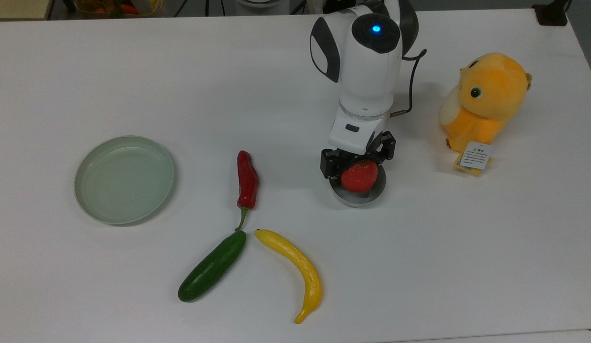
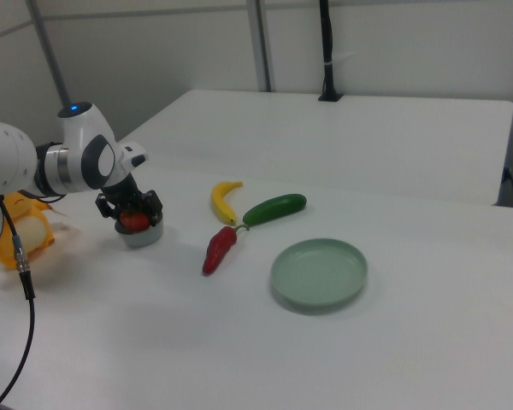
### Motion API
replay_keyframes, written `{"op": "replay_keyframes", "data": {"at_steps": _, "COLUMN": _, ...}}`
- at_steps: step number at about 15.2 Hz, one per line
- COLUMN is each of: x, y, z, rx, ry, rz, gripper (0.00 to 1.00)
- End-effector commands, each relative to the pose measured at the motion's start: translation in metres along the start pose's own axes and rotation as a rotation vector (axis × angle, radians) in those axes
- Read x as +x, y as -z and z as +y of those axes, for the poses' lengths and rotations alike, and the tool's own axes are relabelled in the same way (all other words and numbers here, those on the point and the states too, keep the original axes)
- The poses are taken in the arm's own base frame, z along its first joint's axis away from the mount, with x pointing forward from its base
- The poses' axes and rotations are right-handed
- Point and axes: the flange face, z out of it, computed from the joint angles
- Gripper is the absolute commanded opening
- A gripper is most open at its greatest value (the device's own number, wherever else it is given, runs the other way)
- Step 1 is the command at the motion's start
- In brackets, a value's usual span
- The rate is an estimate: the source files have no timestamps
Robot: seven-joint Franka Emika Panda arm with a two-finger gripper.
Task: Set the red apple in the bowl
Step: 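Open the gripper to release the apple into the bowl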
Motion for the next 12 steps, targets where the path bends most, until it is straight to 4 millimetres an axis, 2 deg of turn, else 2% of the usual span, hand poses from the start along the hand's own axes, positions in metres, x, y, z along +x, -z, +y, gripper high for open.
{"op": "replay_keyframes", "data": {"at_steps": 1, "x": 0.006, "y": 0.002, "z": -0.003, "rx": -0.012, "ry": -0.006, "rz": 0.027, "gripper": 0.59}}
{"op": "replay_keyframes", "data": {"at_steps": 2, "x": 0.006, "y": 0.003, "z": -0.002, "rx": -0.013, "ry": -0.008, "rz": 0.028, "gripper": 0.68}}
{"op": "replay_keyframes", "data": {"at_steps": 4, "x": 0.007, "y": 0.006, "z": -0.001, "rx": -0.015, "ry": -0.008, "rz": 0.033, "gripper": 0.92}}
{"op": "replay_keyframes", "data": {"at_steps": 5, "x": 0.007, "y": 0.007, "z": -0.001, "rx": -0.015, "ry": -0.008, "rz": 0.034, "gripper": 1.0}}
{"op": "replay_keyframes", "data": {"at_steps": 10, "x": 0.008, "y": 0.015, "z": 0.001, "rx": -0.02, "ry": -0.005, "rz": 0.043, "gripper": 1.0}}
{"op": "replay_keyframes", "data": {"at_steps": 12, "x": 0.01, "y": 0.026, "z": 0.001, "rx": -0.023, "ry": -0.005, "rz": 0.058, "gripper": 1.0}}
